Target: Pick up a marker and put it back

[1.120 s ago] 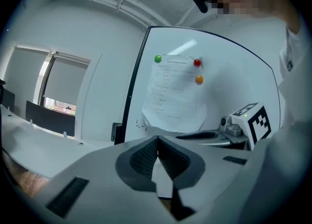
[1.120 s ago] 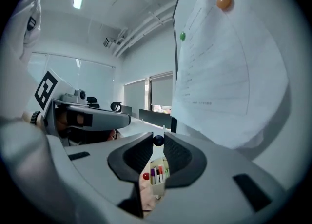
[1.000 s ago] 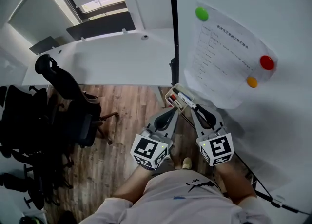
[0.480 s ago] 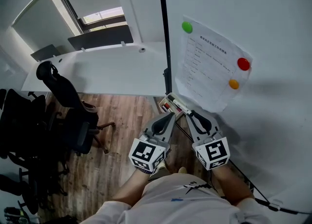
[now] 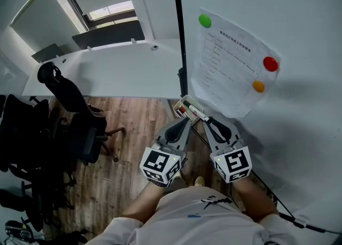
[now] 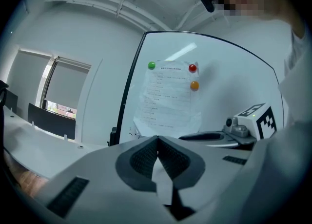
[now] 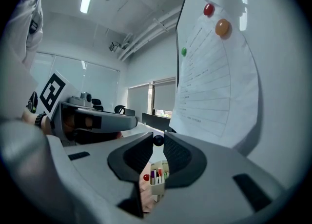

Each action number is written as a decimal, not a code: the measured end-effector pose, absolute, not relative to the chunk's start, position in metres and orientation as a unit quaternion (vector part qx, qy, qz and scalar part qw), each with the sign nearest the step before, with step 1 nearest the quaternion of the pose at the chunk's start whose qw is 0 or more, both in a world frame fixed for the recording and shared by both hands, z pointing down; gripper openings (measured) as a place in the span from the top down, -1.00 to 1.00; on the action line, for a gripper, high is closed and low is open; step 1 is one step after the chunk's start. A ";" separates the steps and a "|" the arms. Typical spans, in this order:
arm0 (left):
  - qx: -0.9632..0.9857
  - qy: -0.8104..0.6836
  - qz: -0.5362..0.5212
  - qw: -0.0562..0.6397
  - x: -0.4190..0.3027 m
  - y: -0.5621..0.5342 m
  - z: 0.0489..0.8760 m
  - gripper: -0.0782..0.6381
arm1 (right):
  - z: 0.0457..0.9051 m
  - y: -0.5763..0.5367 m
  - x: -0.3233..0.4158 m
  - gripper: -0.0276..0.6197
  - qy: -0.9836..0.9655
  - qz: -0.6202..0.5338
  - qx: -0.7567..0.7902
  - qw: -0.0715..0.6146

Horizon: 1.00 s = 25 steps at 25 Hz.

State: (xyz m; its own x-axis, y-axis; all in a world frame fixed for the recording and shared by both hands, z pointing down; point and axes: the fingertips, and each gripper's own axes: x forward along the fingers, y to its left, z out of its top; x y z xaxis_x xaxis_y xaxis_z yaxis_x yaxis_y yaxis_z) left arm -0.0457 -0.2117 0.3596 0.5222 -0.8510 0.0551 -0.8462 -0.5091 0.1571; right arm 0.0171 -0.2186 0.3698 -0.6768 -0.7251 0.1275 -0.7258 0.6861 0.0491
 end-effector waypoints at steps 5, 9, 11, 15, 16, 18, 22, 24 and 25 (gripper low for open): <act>0.866 -0.492 -0.011 0.086 -0.052 -0.217 0.366 0.75 | 0.377 -0.223 0.017 0.68 -0.911 0.005 0.404 0.077; 0.863 -0.498 -0.007 0.082 -0.062 -0.230 0.372 0.75 | 0.386 -0.236 0.015 0.68 -0.906 0.004 0.415 0.083; 0.863 -0.497 -0.003 0.086 -0.064 -0.234 0.377 0.75 | 0.395 -0.240 0.014 0.68 -0.902 0.008 0.421 0.093; 0.863 -0.495 0.004 0.104 -0.073 -0.238 0.393 0.75 | 0.424 -0.244 0.012 0.68 -0.893 0.024 0.432 0.119; 0.863 -0.494 0.005 0.108 -0.075 -0.241 0.398 0.75 | 0.431 -0.247 0.010 0.68 -0.892 0.028 0.435 0.124; 0.864 -0.491 0.006 0.117 -0.080 -0.249 0.406 0.75 | 0.443 -0.255 0.006 0.68 -0.888 0.035 0.438 0.136; 0.867 -0.481 0.012 0.126 -0.085 -0.256 0.418 0.75 | 0.463 -0.262 0.000 0.68 -0.881 0.045 0.446 0.153; 0.869 -0.477 0.014 0.128 -0.088 -0.261 0.424 0.75 | 0.471 -0.268 -0.002 0.68 -0.877 0.049 0.452 0.159; 0.870 -0.476 0.014 0.130 -0.090 -0.263 0.426 0.75 | 0.476 -0.272 -0.003 0.68 -0.875 0.050 0.454 0.162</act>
State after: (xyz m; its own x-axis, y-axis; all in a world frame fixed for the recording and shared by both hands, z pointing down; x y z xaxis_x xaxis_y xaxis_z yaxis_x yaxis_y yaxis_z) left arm -0.0903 -0.2635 0.4264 0.5462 -0.8245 0.1480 -0.8318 -0.5130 0.2118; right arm -0.0033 -0.2719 0.4758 -0.5349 -0.7782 0.3292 -0.8107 0.5824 0.0594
